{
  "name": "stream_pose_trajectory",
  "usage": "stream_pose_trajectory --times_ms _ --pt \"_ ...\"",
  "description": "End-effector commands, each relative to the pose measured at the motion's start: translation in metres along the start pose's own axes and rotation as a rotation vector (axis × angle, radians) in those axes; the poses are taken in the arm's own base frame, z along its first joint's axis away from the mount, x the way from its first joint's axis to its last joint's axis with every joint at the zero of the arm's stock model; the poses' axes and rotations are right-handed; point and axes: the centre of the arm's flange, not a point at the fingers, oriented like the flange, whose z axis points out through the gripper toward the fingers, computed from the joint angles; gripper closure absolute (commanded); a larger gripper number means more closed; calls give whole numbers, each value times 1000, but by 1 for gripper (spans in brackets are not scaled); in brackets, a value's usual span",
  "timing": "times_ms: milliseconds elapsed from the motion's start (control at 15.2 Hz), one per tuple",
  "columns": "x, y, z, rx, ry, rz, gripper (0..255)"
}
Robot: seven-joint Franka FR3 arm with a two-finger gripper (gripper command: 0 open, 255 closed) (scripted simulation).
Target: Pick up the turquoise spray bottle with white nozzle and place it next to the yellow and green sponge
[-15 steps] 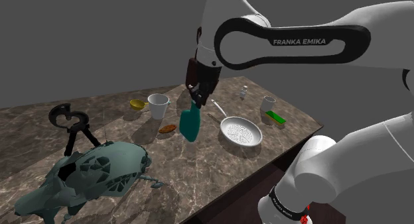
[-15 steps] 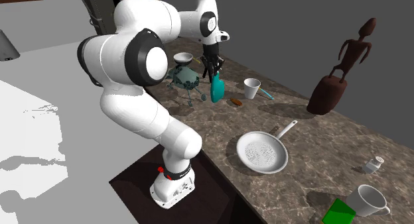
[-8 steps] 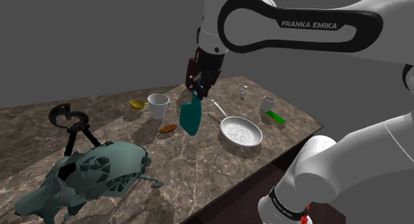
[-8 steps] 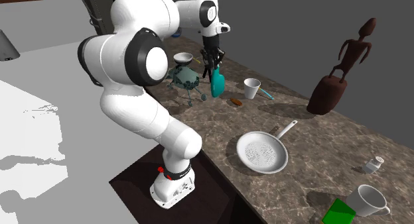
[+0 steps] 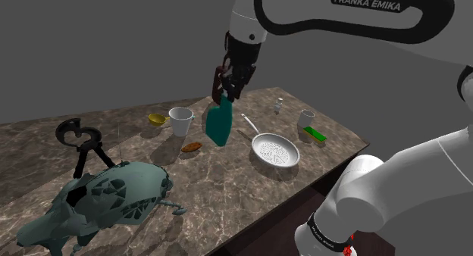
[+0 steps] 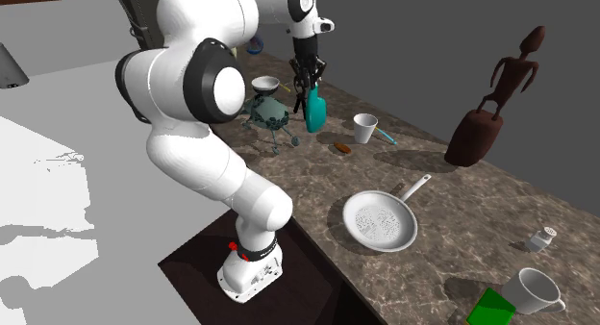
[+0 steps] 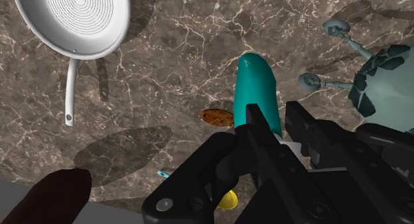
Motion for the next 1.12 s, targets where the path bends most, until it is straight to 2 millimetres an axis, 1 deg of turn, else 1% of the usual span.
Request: stream_pose_trajectory --times_ms 0,1056 --pt "0 2 -11 0 0 0 255" --pt "7 9 -94 0 0 0 255"
